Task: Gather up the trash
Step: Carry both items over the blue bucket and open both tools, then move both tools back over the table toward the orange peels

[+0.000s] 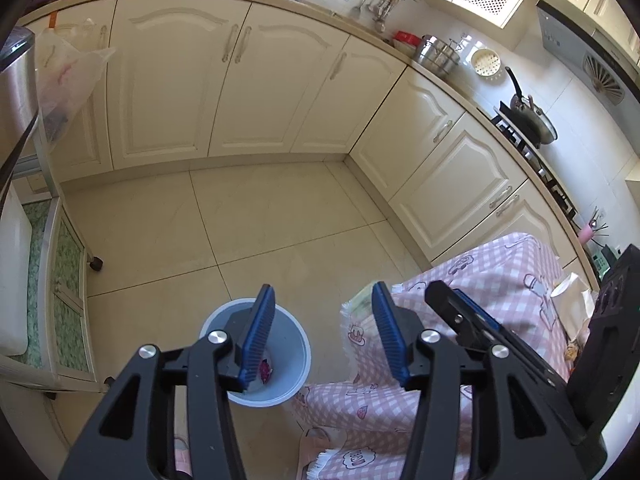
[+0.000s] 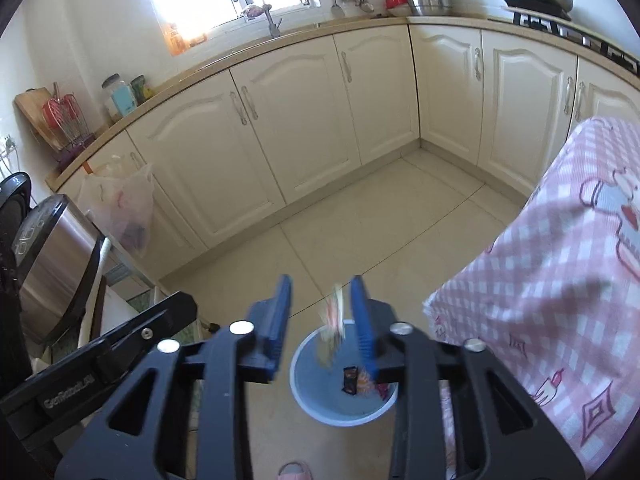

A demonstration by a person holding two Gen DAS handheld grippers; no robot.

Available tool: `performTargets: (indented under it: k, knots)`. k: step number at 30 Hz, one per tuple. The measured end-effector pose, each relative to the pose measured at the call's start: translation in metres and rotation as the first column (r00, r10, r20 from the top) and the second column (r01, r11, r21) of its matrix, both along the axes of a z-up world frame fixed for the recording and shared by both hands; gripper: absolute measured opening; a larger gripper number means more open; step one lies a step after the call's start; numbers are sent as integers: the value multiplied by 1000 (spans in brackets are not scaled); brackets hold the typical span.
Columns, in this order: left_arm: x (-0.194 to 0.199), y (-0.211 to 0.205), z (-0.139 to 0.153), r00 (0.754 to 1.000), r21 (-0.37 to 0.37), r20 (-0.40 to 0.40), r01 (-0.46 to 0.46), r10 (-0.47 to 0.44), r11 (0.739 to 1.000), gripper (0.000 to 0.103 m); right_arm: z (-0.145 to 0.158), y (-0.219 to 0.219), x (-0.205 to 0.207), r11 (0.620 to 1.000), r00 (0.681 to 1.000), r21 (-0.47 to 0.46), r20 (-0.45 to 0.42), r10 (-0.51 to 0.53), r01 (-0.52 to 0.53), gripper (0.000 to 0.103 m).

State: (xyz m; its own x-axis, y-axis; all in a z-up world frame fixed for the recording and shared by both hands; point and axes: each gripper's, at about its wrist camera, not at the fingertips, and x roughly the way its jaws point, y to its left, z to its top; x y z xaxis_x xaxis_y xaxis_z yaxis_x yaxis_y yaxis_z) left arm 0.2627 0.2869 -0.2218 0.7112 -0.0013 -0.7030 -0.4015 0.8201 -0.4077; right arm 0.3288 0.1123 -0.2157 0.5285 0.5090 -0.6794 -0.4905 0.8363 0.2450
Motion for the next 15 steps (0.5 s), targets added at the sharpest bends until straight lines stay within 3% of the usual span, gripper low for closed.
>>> performTargets:
  k: [7, 15]
  knots:
    - [-1, -16, 14, 999, 13, 16, 36, -36, 999, 50, 18, -23, -8, 1000, 999, 7, 30, -30, 30, 35]
    - [2, -83, 50, 983, 44, 76, 165, -168, 985, 50, 52, -91, -27, 990, 985, 12, 95, -141, 141, 39]
